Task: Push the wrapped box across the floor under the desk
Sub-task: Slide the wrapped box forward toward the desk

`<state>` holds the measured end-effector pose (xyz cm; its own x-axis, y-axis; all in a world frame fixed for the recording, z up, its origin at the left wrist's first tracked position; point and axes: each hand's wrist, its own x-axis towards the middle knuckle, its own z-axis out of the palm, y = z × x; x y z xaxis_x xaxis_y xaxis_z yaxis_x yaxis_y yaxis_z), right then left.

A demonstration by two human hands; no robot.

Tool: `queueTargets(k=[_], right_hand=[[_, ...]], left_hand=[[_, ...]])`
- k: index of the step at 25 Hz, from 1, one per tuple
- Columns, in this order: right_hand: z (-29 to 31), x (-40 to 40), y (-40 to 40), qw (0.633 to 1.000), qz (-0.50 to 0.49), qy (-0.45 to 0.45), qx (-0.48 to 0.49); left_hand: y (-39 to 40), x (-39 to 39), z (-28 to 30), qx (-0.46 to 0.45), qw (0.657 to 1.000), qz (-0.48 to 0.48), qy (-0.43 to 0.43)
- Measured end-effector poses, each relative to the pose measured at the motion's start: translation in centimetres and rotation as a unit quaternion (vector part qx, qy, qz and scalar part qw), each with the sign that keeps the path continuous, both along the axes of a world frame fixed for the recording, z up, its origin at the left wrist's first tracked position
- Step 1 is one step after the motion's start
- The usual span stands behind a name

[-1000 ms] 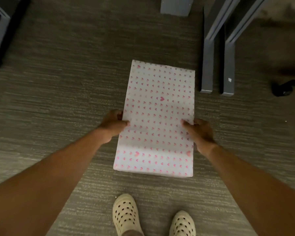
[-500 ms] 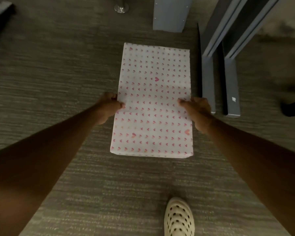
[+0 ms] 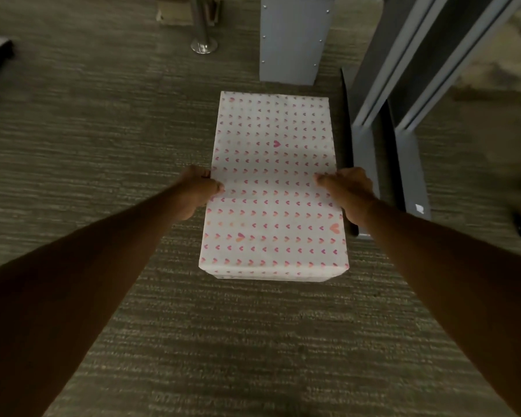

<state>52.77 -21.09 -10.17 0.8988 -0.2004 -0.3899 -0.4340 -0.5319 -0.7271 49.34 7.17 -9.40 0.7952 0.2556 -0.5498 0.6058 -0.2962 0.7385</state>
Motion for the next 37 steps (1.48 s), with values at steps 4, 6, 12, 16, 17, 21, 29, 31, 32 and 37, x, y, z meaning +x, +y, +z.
queueTargets(k=[4, 6, 12, 16, 17, 21, 29, 31, 32, 37], right_hand=[[-0.7, 0.4, 0.0, 1.0, 0.0, -0.001, -0.006], [-0.9, 0.4, -0.1, 1.0, -0.006, 0.0, -0.01], [-0.7, 0.1, 0.1, 0.998, 0.012, -0.029, -0.053], [-0.4, -0.9, 1.2, 0.982, 0.076, -0.08, -0.152], [-0.2, -1.1, 1.3, 0.97, 0.106, -0.103, -0.193], [2.1, -0.8, 1.8, 0.891, 0.205, -0.201, -0.351], [5.2, -0.3, 2.8, 0.823, 0.264, -0.233, -0.445], [5.3, -0.5, 3.0, 0.823, 0.266, -0.226, -0.448], [5.4, -0.6, 3.0, 0.823, 0.267, -0.226, -0.448], [5.5, -0.4, 2.9, 0.822, 0.267, -0.23, -0.447]], left_hand=[[-0.3, 0.7, -0.8, 0.0, 1.0, 0.003, 0.006], [-0.5, 0.9, -1.0, -0.007, 1.0, -0.005, 0.003], [-0.5, 0.9, -1.1, 0.03, 0.999, -0.009, 0.01], [-1.2, 0.3, -0.8, 0.152, 0.987, -0.052, -0.031], [-1.4, 0.3, -0.7, 0.221, 0.97, -0.073, -0.067], [-2.5, 0.8, 1.2, 0.434, 0.848, -0.176, -0.246], [-3.5, 1.3, 4.5, 0.503, 0.775, -0.25, -0.288], [-3.5, 1.0, 4.7, 0.506, 0.773, -0.252, -0.288], [-3.5, 0.9, 4.7, 0.508, 0.772, -0.252, -0.287], [-3.4, 0.8, 4.5, 0.52, 0.769, -0.248, -0.276]])
